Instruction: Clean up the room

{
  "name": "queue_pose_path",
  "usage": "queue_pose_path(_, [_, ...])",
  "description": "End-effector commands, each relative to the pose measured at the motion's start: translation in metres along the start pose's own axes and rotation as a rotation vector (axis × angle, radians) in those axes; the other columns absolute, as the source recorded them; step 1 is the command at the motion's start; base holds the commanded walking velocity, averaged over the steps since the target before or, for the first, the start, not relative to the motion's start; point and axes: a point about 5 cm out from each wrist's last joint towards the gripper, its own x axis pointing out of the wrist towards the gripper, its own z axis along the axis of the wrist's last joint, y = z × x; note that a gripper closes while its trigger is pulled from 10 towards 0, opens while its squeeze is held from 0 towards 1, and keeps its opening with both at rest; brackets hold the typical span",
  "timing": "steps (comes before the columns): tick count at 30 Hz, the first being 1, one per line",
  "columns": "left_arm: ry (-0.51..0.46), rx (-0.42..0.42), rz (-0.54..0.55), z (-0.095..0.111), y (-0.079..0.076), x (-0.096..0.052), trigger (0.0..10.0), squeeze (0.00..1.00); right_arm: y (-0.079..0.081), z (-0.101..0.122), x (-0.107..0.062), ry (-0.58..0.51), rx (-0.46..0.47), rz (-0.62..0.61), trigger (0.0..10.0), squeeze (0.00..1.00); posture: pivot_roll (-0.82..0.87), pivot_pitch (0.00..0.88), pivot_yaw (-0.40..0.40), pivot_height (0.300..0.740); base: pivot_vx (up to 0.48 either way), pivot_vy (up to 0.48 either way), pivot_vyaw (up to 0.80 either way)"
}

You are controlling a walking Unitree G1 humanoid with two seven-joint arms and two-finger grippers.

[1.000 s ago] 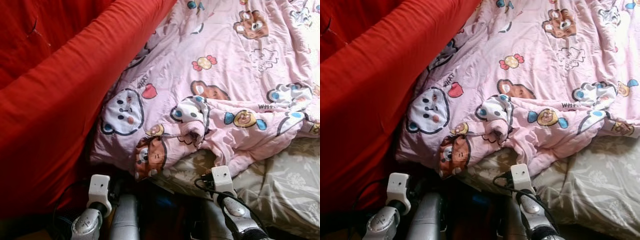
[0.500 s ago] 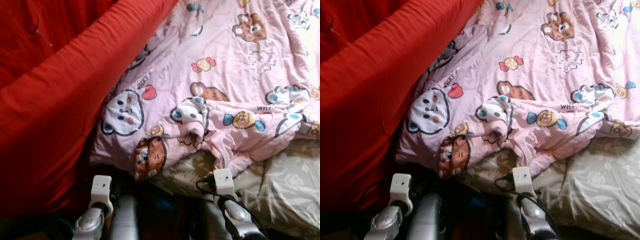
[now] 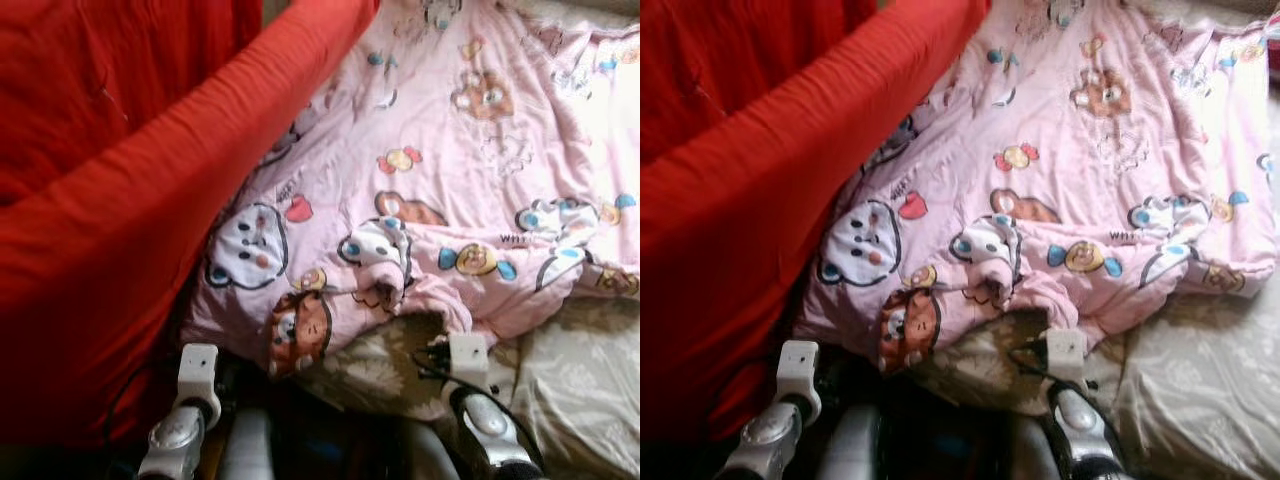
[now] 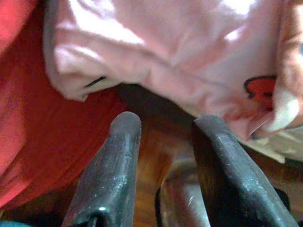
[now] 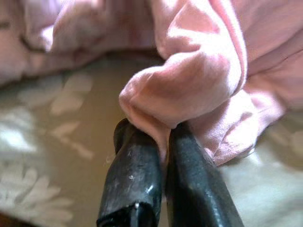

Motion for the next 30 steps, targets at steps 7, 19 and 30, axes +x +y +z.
queue_pose_path(7, [0.103,-0.08,0.089,-0.017,0.012,-0.005,10.0,0.0,0.001,0.0,0.001,0.006,0.04,-0.005,10.0,0.0,0.03,0.064,0.002,0.639,0.0,0.0,0.0])
queue_pose_path(19, [0.106,-0.11,0.084,-0.007,0.007,0.002,10.0,0.0,-0.007,0.012,0.005,-0.031,0.108,-0.043,10.0,0.0,0.02,0.0,-0.001,0.683,0.0,0.0,0.0])
queue_pose_path(30, [0.135,-0.132,0.081,-0.01,0.003,0.003,10.0,0.0,-0.009,0.018,0.008,-0.035,0.097,-0.043,10.0,0.0,0.02,0.0,-0.005,0.74,0.0,0.0,0.0])
